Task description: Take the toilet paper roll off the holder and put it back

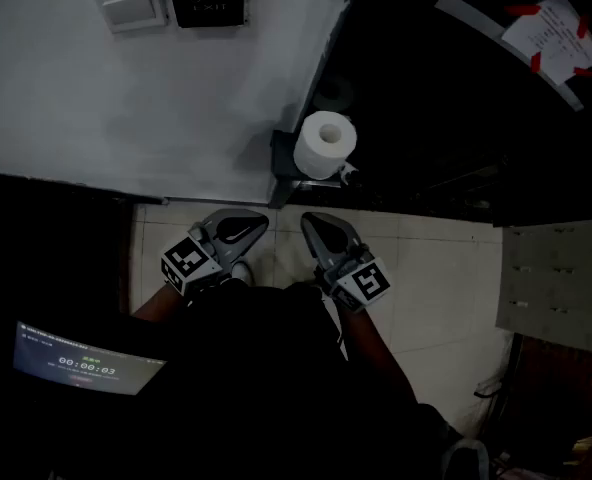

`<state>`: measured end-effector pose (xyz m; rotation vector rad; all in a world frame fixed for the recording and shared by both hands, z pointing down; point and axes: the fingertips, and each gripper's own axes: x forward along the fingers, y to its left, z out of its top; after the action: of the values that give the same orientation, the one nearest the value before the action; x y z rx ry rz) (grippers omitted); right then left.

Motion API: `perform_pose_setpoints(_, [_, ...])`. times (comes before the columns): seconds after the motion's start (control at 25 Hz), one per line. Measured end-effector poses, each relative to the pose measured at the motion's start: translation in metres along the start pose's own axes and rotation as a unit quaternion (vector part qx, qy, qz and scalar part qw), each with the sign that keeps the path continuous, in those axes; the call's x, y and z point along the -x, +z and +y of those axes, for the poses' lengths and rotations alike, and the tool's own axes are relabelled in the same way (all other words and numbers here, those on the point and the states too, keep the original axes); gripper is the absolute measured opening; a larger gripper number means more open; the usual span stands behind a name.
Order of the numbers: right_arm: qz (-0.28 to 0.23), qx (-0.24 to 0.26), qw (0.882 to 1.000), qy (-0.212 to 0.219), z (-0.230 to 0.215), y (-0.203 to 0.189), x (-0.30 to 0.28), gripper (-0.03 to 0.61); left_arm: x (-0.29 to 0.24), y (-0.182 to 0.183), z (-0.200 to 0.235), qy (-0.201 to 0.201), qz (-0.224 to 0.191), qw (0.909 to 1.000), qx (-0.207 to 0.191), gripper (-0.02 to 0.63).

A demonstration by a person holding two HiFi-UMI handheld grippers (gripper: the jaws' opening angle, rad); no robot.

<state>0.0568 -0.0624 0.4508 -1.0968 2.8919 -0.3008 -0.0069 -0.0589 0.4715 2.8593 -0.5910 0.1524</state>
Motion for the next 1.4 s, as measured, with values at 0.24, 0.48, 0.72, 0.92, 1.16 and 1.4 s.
perform_pose_setpoints(0.24, [0.002, 0.003, 1.0, 0.001, 0.0002, -0.0005, -0.0025, 0.002, 0.0015, 0.0, 0.0011, 0.0, -0.001, 1.0, 0.0, 0.003])
perform_pose_setpoints(0.48, [0.001, 0.004, 1.0, 0.001, 0.0013, -0.0011, -0.0012, 0.002, 0.0012, -0.0011, -0.0008, 0.001, -0.001, 1.0, 0.0, 0.003])
perform_pose_setpoints(0.72, [0.002, 0.003, 1.0, -0.004, 0.0011, -0.0032, 0.0014, 0.0, 0.0011, -0.0023, -0.0014, 0.0, -0.002, 1.0, -0.002, 0.003])
perform_pose_setpoints(0.92, [0.0, 0.006, 1.0, -0.006, 0.0009, -0.004, 0.0019, 0.002, 0.0013, -0.0034, -0.0012, -0.001, -0.002, 1.0, -0.001, 0.003])
perform_pose_setpoints(1.16, [-0.001, 0.005, 1.0, -0.008, 0.0019, -0.0037, 0.0015, 0.002, 0.0014, -0.0031, -0.0006, -0.002, -0.001, 1.0, -0.003, 0.003])
perform_pose_setpoints(1.4, [-0.001, 0.005, 1.0, -0.009, 0.002, -0.0036, 0.0016, 0.002, 0.0019, -0.0025, 0.0004, -0.002, -0.002, 1.0, -0.003, 0.003])
